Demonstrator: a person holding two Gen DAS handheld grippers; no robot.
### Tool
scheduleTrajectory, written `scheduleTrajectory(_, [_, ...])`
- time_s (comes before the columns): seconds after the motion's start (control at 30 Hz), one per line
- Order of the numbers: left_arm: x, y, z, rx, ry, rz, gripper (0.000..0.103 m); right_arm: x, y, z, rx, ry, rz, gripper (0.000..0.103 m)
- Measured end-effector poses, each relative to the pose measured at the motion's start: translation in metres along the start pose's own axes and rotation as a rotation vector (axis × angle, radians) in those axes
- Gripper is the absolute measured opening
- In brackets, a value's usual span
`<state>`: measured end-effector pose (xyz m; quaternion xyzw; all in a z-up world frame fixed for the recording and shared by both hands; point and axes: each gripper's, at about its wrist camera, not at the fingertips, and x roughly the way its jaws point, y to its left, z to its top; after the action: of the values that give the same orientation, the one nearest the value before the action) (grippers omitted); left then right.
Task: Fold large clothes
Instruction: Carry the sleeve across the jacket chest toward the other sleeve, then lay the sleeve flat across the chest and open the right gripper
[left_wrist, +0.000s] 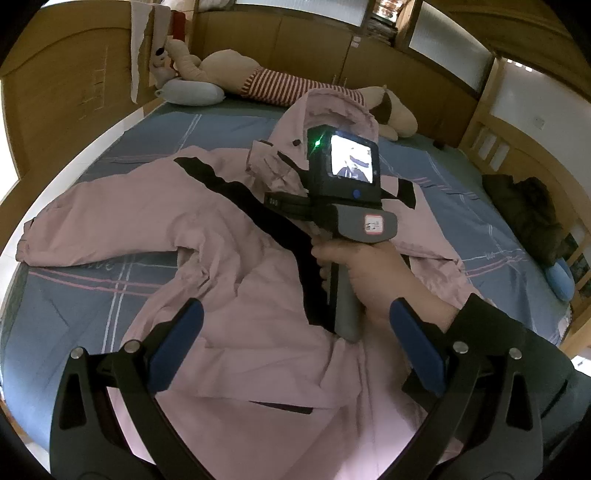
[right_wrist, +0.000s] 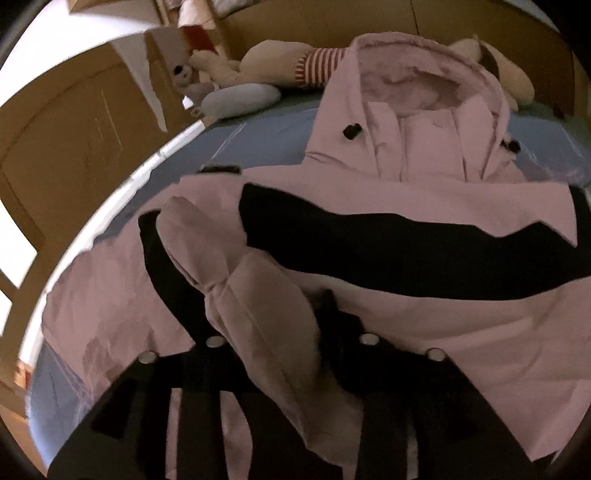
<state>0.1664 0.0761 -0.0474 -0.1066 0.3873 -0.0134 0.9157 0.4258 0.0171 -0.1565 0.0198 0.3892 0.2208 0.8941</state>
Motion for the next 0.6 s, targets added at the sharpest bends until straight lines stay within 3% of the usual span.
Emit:
scheduleTrajectory(0.13, [-0.004, 0.001, 0.001, -0.003, -0.018, -0.011, 0.101, -0.004, 0.006, -0.002, -0.027, -0.011, -0.037, 0.046])
scheduleTrajectory(0.17, [-0.006, 0.001, 0.001, 0.0, -0.024, -0.007, 0.101, -0.006, 0.005, -0.002, -0.019, -0.009, -0.042, 0.055])
scheduleTrajectory(0.27, [-0.008, 0.002, 0.001, -0.002, -0.035, -0.005, 0.101, -0.018, 0.006, 0.001, 0.01, -0.034, -0.021, 0.101])
scheduleTrajectory(0.6, [-0.02, 0.008, 0.003, -0.026, -0.063, -0.006, 0.101, -0.1, 0.012, 0.018, 0.029, -0.172, -0.012, 0.102])
